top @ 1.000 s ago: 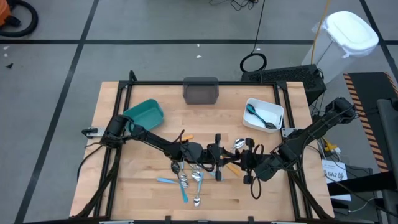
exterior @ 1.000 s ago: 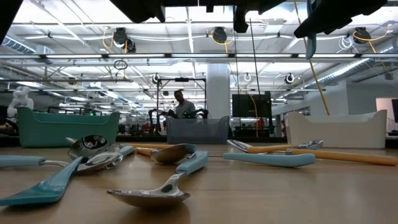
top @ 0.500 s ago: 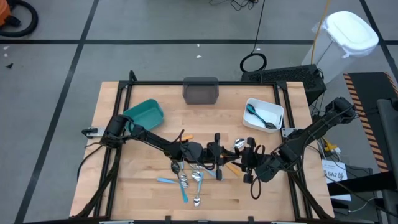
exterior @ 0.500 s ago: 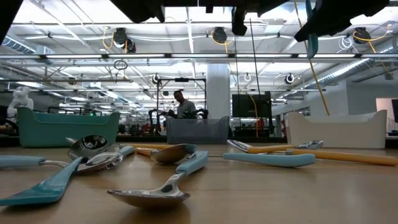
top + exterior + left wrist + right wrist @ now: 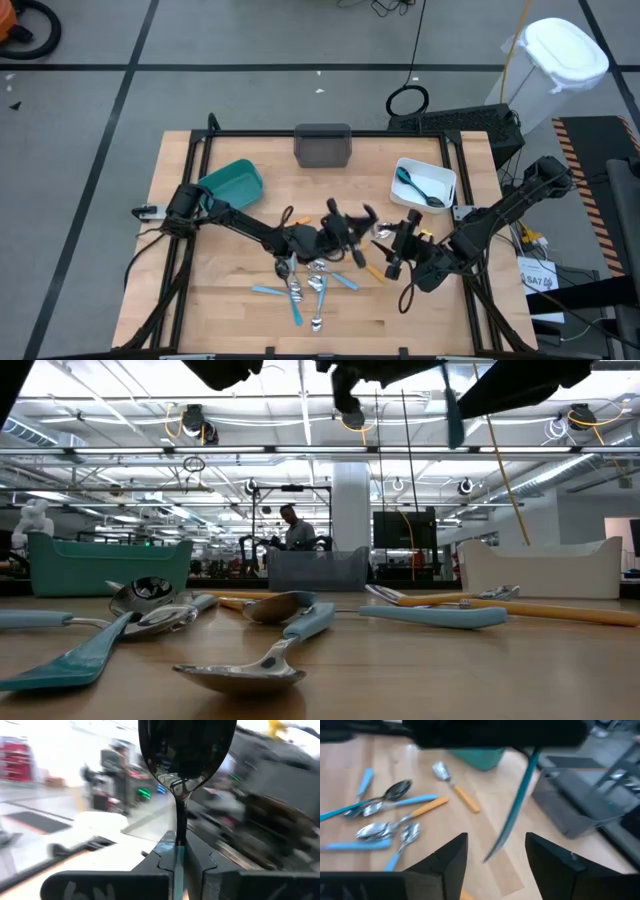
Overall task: Sort silverware by color (type)
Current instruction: Put the blue spoon into the white bin
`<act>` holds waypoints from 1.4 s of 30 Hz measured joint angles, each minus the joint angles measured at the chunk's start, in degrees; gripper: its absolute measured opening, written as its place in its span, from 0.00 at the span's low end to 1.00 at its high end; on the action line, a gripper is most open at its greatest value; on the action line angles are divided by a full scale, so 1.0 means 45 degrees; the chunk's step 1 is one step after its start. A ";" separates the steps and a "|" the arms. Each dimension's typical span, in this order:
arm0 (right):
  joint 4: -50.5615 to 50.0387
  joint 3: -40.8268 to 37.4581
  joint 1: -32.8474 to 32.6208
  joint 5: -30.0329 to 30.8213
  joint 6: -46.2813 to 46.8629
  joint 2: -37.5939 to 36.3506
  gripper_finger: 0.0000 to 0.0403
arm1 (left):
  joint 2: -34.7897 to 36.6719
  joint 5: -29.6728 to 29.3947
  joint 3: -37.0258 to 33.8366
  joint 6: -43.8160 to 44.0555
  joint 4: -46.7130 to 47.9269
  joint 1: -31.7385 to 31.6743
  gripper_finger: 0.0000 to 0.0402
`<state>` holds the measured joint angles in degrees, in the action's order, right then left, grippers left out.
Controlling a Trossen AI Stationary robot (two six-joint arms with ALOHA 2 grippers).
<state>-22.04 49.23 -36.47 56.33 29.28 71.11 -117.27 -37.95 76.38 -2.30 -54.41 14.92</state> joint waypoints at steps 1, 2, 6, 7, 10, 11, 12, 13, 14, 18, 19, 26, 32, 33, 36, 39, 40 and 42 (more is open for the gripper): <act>-0.0026 0.0000 0.0000 0.0424 -0.0027 0.0000 0.48 | 0.0000 -0.0374 0.0000 -0.0011 -0.0435 -0.0035 0.03; -0.0095 0.0000 0.0000 0.0762 -0.0079 0.0000 0.48 | 0.0002 -0.0571 0.0004 0.0005 -0.0862 -0.0078 0.03; -0.0204 -0.0005 0.0000 0.2177 -0.0424 0.0000 0.48 | 0.0005 -0.1706 0.0005 0.0356 -0.1597 -0.0292 0.03; -0.0198 -0.0005 0.0000 0.2434 -0.0434 0.0000 0.48 | 0.0005 -0.2057 0.0005 0.0366 -0.1657 -0.0358 0.03; -0.0162 -0.0005 0.0000 0.3028 -0.0812 0.0129 0.48 | 0.0005 -0.2632 0.0005 0.0613 -0.1706 -0.0664 0.03; -0.0171 -0.0005 -0.0002 0.3289 -0.1002 0.0234 0.48 | 0.0005 -0.2633 0.0005 0.0828 -0.1656 -0.0783 0.03; -0.0191 -0.0005 -0.0020 0.3574 -0.1139 0.0379 0.48 | 0.0005 -0.2655 0.0005 0.1137 -0.1553 -0.0891 0.03; -0.0192 -0.0005 -0.0024 0.3862 -0.1262 0.0539 0.48 | 0.0005 -0.2685 0.0005 0.1454 -0.1519 -0.0983 0.03; -0.0178 -0.0005 -0.0024 0.4167 -0.1375 0.0740 0.48 | 0.0001 -0.2682 0.0005 0.1683 -0.1512 -0.1057 0.03; -0.0157 -0.0005 0.0024 0.5195 -0.1473 0.1643 0.48 | -0.0124 -0.2682 0.0005 0.2346 -0.1393 -0.1172 0.03; -0.0121 -0.0005 0.0053 0.5459 -0.1469 0.1836 0.48 | -0.0144 -0.2682 0.0005 0.2550 -0.1255 -0.1172 0.03; -0.0100 -0.0005 0.0141 0.7229 -0.1703 0.3236 0.48 | -0.0287 -0.2677 0.0005 0.3543 -0.1333 -0.1053 0.03; 0.0127 -0.0010 0.0375 0.7495 -0.2475 0.4159 0.48 | -0.0287 -0.2667 0.0005 0.4088 -0.1748 -0.0865 0.03; 0.0167 -0.0010 0.0419 0.7492 -0.2643 0.4224 0.48 | -0.0287 -0.2659 0.0005 0.4099 -0.1781 -0.0857 0.03; 0.0178 -0.0010 0.0510 0.7489 -0.2760 0.4232 0.48 | -0.0396 -0.2633 0.0005 0.4530 -0.2209 -0.0864 0.03; 0.0185 -0.0010 0.0528 0.7490 -0.3045 0.4216 0.48 | -0.0605 -0.2642 0.0005 0.4617 -0.2922 -0.0870 0.03; 0.0198 -0.0010 0.0520 0.7487 -0.3250 0.4197 0.48 | -0.0680 -0.2701 0.0005 0.4782 -0.2993 -0.0871 0.03; 0.0211 -0.0010 0.0510 0.7492 -0.3767 0.4089 0.48 | -0.0781 -0.3195 0.0005 0.5412 -0.2956 -0.0895 0.03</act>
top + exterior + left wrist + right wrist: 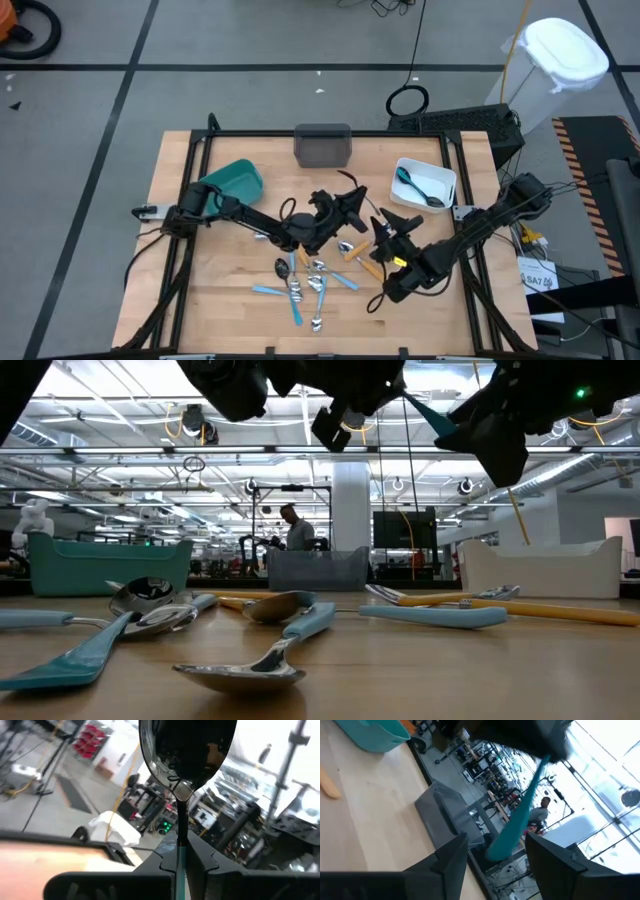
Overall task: Sort silverware by color (type)
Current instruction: Put the blue spoon into the white bin
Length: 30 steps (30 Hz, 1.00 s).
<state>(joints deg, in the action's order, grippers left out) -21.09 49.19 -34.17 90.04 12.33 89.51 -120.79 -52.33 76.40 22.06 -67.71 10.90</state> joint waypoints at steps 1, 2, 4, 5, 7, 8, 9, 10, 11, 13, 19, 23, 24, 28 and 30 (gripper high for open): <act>0.0016 0.0000 -0.0005 0.0000 -0.0302 -0.0043 0.48 | -0.0009 -0.0196 0.0000 0.0205 0.0092 -0.0004 0.03; 0.0016 0.0000 -0.0005 0.0000 -0.0635 -0.0055 0.48 | -0.0010 -0.0237 0.0000 0.0264 0.0150 -0.0021 0.03; -0.0002 0.0000 0.0015 -0.0005 -0.1383 -0.0052 0.48 | -0.0010 -0.0185 0.0000 0.0202 0.0107 -0.0051 0.03; -0.0018 0.0000 0.0016 -0.0005 -0.1677 -0.0052 0.48 | -0.0010 -0.0047 0.0000 0.0142 0.0098 -0.0050 0.03; -0.0018 0.0000 0.0081 -0.0005 -0.1903 -0.0052 0.48 | -0.0010 0.0141 0.0000 0.0122 0.0058 -0.0042 0.03; -0.0025 0.0000 0.0115 -0.0005 -0.1920 -0.0052 0.48 | -0.0010 0.0191 0.0000 0.0081 0.0022 -0.0010 0.03; -0.0032 0.0000 0.0150 -0.0005 -0.1965 -0.0052 0.48 | -0.0010 0.0192 0.0000 0.0066 -0.0015 0.0013 0.03; -0.0033 0.0000 0.0165 -0.0001 -0.2106 -0.0052 0.48 | -0.0006 0.0192 0.0000 0.0069 -0.0023 0.0026 0.03; -0.0033 0.0000 0.0165 -0.0004 -0.2302 -0.0052 0.48 | -0.0006 0.0224 0.0000 0.0070 -0.0007 0.0038 0.03; -0.0038 0.0000 0.0165 -0.0005 -0.2628 -0.0052 0.48 | -0.0006 0.0255 0.0000 0.0039 0.0127 0.0022 0.03; -0.0033 0.0000 0.0160 -0.0039 -0.3458 -0.0052 0.43 | -0.0006 0.0285 0.0000 -0.0088 0.0334 0.0213 0.03; -0.0036 0.0000 0.0160 -0.0058 -0.3602 -0.0052 0.37 | -0.0006 0.0308 0.0000 -0.0106 0.0275 0.0363 0.03; -0.0038 0.0000 0.0160 -0.0058 -0.3593 -0.0052 0.36 | -0.0006 0.0322 0.0000 -0.0095 0.0262 0.0389 0.03; -0.0032 0.0000 0.0161 -0.0058 -0.3578 -0.0052 0.31 | -0.0001 0.0328 0.0005 0.0031 0.0284 0.0457 0.03; 0.0000 0.0000 0.0179 -0.0054 -0.3569 -0.0052 0.28 | -0.0001 0.0328 0.0010 0.0131 0.0302 0.0461 0.03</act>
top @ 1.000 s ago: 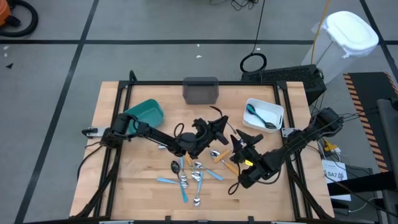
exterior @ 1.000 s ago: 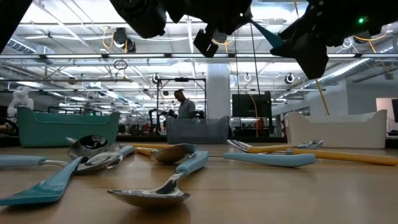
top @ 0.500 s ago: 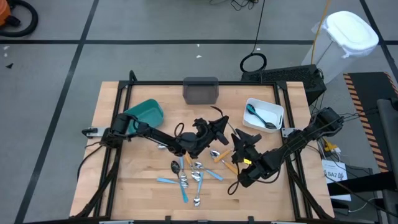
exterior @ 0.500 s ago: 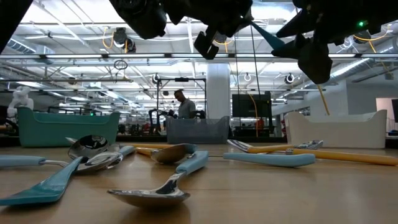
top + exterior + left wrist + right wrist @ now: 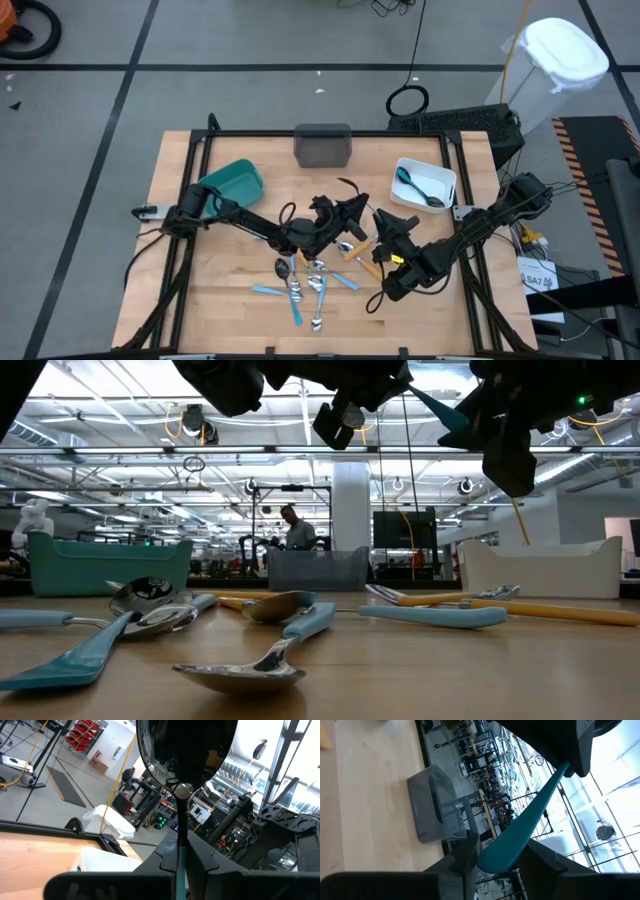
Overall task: Sort silverware by color (type)
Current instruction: Put the blue spoon into the white bin
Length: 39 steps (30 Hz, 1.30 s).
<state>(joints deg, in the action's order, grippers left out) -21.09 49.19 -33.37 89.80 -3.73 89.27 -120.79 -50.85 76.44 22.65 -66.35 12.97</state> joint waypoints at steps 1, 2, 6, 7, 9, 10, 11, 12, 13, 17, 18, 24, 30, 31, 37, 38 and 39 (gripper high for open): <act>0.0005 0.0000 0.0000 0.0000 0.0009 0.0000 0.27 | 0.0000 0.0000 0.0000 0.0057 0.0000 -0.0005 0.03; 0.0006 0.0000 0.0005 0.0002 0.0019 0.0000 0.25 | 0.0005 -0.0002 0.0000 0.0104 0.0000 -0.0005 0.03; 0.0001 0.0000 0.0005 0.0010 0.0036 0.0000 0.17 | 0.0024 -0.0008 0.0000 0.0130 0.0010 0.0008 0.03; 0.0001 0.0000 0.0005 0.0018 0.0051 0.0000 0.15 | 0.0024 -0.0037 0.0000 0.0133 0.0008 0.0032 0.03; -0.0002 -0.0005 0.0005 0.0096 0.0149 0.0000 0.11 | 0.0029 -0.0103 0.0000 0.0107 -0.0015 0.0063 0.03; -0.0005 -0.0005 0.0005 0.0115 0.0237 0.0000 0.09 | 0.0039 -0.0149 0.0000 0.0080 -0.0010 0.0068 0.03; -0.0014 -0.0005 0.0005 0.0117 0.0332 0.0000 0.07 | 0.0044 -0.0171 0.0000 0.0051 -0.0015 0.0081 0.03; -0.0032 -0.0005 0.0005 0.0102 0.0389 0.0000 0.06 | 0.0049 -0.0166 0.0000 0.0044 -0.0002 0.0078 0.03; -0.0039 -0.0010 0.0005 0.0074 0.0389 0.0000 0.05 | 0.0049 -0.0160 0.0004 0.0083 0.0072 0.0078 0.03; -0.0091 -0.0015 0.0002 -0.0111 0.0416 0.0005 0.02 | 0.0068 -0.0115 0.0015 0.0286 0.0493 0.0068 0.05; -0.0087 -0.0015 -0.0010 -0.0131 0.0466 0.0005 0.02 | 0.0068 -0.0055 0.0015 0.0085 0.0517 0.0068 0.07; -0.0028 -0.0010 -0.0284 -0.0004 0.0746 0.0000 0.00 | -0.0005 0.0476 0.0000 -0.1443 0.1667 0.0196 0.24; -0.0049 0.0005 -0.0455 -0.0128 0.1196 0.0005 0.00 | 0.0005 0.0505 0.0000 -0.2371 0.3135 0.0412 0.35; -0.0065 0.0000 -0.0471 -0.0163 0.1289 0.0005 0.00 | 0.0017 0.0505 0.0005 -0.2509 0.3375 0.0487 0.36; -0.0045 0.0000 -0.0627 -0.0057 0.1688 -0.0269 0.00 | 0.0014 0.0483 0.0000 -0.3740 0.4690 0.0883 0.37; -0.0031 0.0003 -0.0683 -0.0061 0.1807 -0.0418 0.00 | -0.0002 0.0389 -0.0013 -0.3902 0.5101 0.0908 0.37; -0.0050 0.0010 -0.0753 -0.0117 0.1918 -0.0571 0.00 | -0.0021 0.0274 -0.0024 -0.4049 0.5380 0.0919 0.37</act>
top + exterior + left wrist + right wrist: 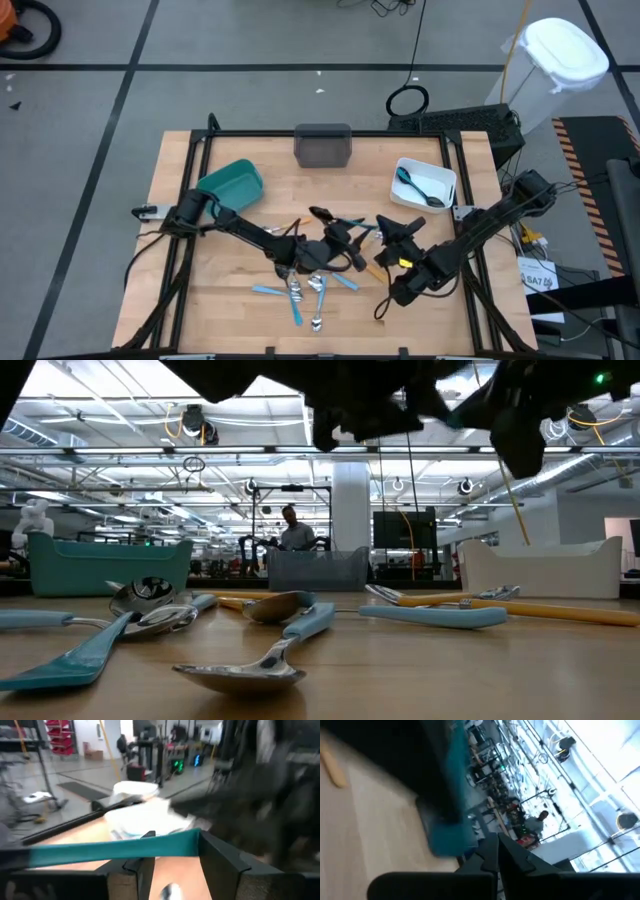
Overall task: Sort silverware by color (type)
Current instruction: Put the blue spoon into the white bin
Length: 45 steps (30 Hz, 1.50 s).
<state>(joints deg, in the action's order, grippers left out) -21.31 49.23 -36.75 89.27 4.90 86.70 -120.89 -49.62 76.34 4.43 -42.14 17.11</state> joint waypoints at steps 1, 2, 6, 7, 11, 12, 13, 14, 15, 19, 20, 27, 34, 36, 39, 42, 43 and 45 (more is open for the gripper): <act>-0.0035 0.0000 -0.0049 -0.0113 0.0128 -0.0173 0.00 | -0.0008 -0.0080 -0.0005 -0.0148 0.0246 0.0004 0.37; -0.0041 0.0000 -0.0123 -0.0142 0.0212 -0.0329 0.00 | -0.0008 -0.0275 -0.0005 -0.0200 0.0498 0.0004 0.37; -0.0187 0.0000 -0.0386 -0.0549 0.0264 -0.1024 0.00 | -0.0007 -0.0713 0.0000 -0.0046 0.1399 -0.0045 0.37; -0.0200 0.0000 -0.0430 -0.0662 0.0264 -0.1200 0.00 | -0.0006 -0.0717 0.0000 -0.0003 0.1538 -0.0059 0.37; -0.0440 0.0000 -0.0477 -0.1829 0.0261 -0.1831 0.00 | -0.0003 -0.0764 0.0005 -0.0178 0.1385 -0.0074 0.33; -0.0525 0.0000 -0.0476 -0.2142 0.0256 -0.2002 0.00 | -0.0003 -0.0764 0.0005 -0.0212 0.1353 -0.0069 0.30; -0.0658 0.0000 -0.0476 -0.2445 0.0284 -0.2158 0.00 | -0.0003 -0.0764 0.0005 -0.0232 0.1352 -0.0069 0.27; -0.0818 0.0000 -0.0476 -0.2753 0.0373 -0.2279 0.00 | -0.0003 -0.0764 0.0005 -0.0268 0.1348 -0.0069 0.24; -0.1023 0.0000 -0.0477 -0.3051 0.0483 -0.2398 0.00 | -0.0003 -0.0763 0.0005 -0.0323 0.1337 -0.0069 0.20; -0.1729 0.0000 -0.0480 -0.4540 0.0850 -0.2844 0.00 | -0.0003 -0.0759 0.0005 -0.0563 0.1362 -0.0069 0.07; -0.1861 0.0000 -0.0480 -0.5019 0.0895 -0.2931 0.00 | -0.0003 -0.0764 0.0005 -0.0635 0.1366 -0.0069 0.04; -0.2096 0.0000 -0.0480 -0.7070 0.1192 -0.3120 0.00 | 0.0011 -0.0714 0.0010 -0.0848 0.1643 -0.0069 0.02; -0.2211 0.0000 -0.0480 -0.7870 0.1512 -0.3117 0.00 | 0.0120 -0.0328 0.0010 -0.1452 0.0806 -0.0013 0.02; -0.2132 0.0000 -0.0480 -0.7887 0.1744 -0.3181 0.00 | 0.0309 0.0707 0.0010 -0.2073 0.0174 0.0033 0.02; -0.2067 0.0000 -0.0585 -0.7918 0.2080 -0.3494 0.00 | 0.0888 0.3072 0.0010 -0.3359 -0.0034 0.0240 0.02; -0.1981 -0.0005 -0.0809 -0.8356 0.2333 -0.4116 0.00 | 0.1404 0.5881 0.0026 -0.4812 0.0260 0.0485 0.02; -0.1924 -0.0005 -0.0896 -0.8552 0.2464 -0.4331 0.00 | 0.1562 0.6766 0.0029 -0.5374 0.0490 0.0582 0.02; -0.1810 -0.0005 -0.1064 -0.9009 0.2716 -0.4744 0.00 | 0.1784 0.8365 0.0029 -0.6252 0.0828 0.0755 0.02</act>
<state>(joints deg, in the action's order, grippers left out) -29.45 49.21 -41.54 48.73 17.12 65.35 -112.86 -11.98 76.47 -23.71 -38.41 20.50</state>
